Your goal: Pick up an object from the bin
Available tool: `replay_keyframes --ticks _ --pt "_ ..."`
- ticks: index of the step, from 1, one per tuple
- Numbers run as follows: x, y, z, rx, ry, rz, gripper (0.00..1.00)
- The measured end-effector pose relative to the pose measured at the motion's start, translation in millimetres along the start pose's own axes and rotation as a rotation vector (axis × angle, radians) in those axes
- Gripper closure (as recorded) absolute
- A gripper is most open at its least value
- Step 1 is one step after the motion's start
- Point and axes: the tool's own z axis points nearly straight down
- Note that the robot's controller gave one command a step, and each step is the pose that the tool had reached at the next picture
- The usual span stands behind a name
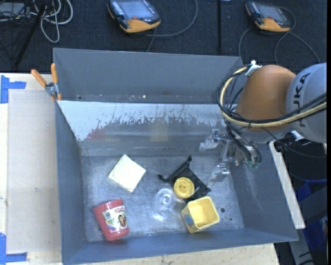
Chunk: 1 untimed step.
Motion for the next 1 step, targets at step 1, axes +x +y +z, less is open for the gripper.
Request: replay_keyframes --ticks 1 --pt "-0.6 37.1 45.0 0.001 -0.007 0.171 0.00"
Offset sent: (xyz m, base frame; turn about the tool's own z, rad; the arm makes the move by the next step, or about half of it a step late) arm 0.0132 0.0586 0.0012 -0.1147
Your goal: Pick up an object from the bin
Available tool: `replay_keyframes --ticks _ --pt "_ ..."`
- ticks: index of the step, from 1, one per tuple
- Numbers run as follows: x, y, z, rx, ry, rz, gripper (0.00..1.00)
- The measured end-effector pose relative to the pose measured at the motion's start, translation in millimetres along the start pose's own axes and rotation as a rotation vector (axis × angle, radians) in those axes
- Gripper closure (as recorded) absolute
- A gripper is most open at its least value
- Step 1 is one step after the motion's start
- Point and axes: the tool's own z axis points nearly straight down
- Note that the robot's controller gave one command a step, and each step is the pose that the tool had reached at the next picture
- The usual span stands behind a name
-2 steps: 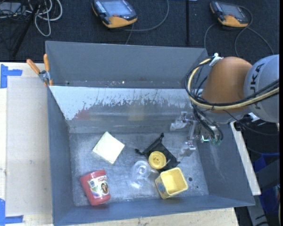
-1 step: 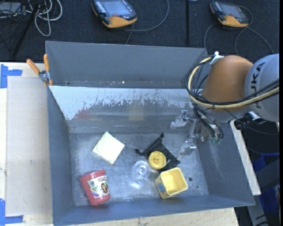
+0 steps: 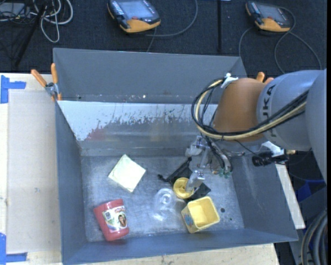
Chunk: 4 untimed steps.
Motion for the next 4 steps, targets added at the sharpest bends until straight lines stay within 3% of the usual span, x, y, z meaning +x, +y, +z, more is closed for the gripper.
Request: replay_keyframes --ticks 1,2,3,4 --pt "-1.2 4 1 0.005 0.002 0.030 0.00" --pt "8.4 21 -4 0.000 0.008 -0.066 0.00" --pt "1.2 42 13 0.002 0.009 -0.183 0.00" --pt "-5.7 48 14 0.000 0.028 -0.417 1.00"
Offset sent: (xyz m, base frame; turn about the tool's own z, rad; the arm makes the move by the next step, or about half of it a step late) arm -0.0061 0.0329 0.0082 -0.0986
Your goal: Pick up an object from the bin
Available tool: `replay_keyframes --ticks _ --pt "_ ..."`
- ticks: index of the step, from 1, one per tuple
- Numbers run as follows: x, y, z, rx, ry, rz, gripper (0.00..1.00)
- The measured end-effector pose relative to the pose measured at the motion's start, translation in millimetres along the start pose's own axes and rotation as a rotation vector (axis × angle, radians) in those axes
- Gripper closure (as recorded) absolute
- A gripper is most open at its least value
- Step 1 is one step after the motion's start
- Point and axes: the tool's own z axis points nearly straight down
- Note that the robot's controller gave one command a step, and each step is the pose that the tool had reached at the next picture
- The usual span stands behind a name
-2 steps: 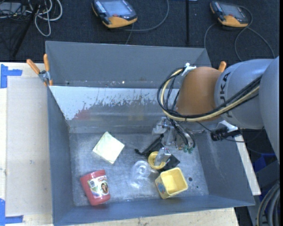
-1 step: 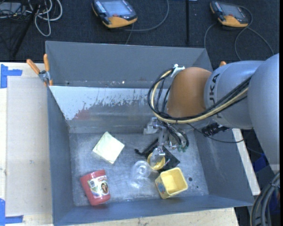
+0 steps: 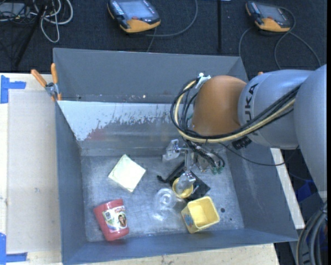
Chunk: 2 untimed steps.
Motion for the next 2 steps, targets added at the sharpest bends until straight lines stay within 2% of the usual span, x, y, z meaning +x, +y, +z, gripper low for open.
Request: replay_keyframes --ticks 2 --pt "2.4 0.3 -3.3 -0.001 0.007 0.000 1.00"
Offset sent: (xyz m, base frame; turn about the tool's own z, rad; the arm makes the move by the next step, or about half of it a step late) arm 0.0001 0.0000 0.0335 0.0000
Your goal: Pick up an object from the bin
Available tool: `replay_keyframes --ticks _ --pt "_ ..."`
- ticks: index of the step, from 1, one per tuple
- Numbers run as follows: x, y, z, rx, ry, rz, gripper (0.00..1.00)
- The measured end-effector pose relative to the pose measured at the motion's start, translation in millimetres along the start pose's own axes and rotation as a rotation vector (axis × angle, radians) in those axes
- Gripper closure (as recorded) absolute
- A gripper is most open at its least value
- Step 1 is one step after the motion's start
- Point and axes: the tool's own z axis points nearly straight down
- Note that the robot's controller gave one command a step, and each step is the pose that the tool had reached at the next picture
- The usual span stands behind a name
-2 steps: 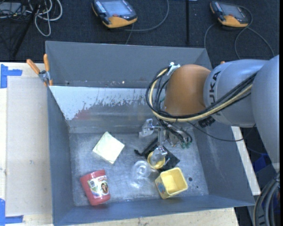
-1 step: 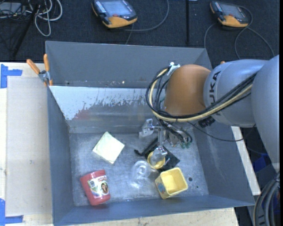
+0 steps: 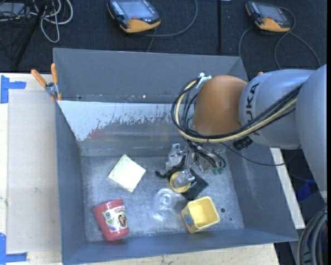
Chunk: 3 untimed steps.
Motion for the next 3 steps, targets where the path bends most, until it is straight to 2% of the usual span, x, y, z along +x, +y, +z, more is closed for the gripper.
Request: replay_keyframes --ticks 1,3 --pt "-1.3 0 -7 0.004 -0.022 0.000 1.00" --pt "0.5 1 -37 0.003 -0.024 0.000 1.00"
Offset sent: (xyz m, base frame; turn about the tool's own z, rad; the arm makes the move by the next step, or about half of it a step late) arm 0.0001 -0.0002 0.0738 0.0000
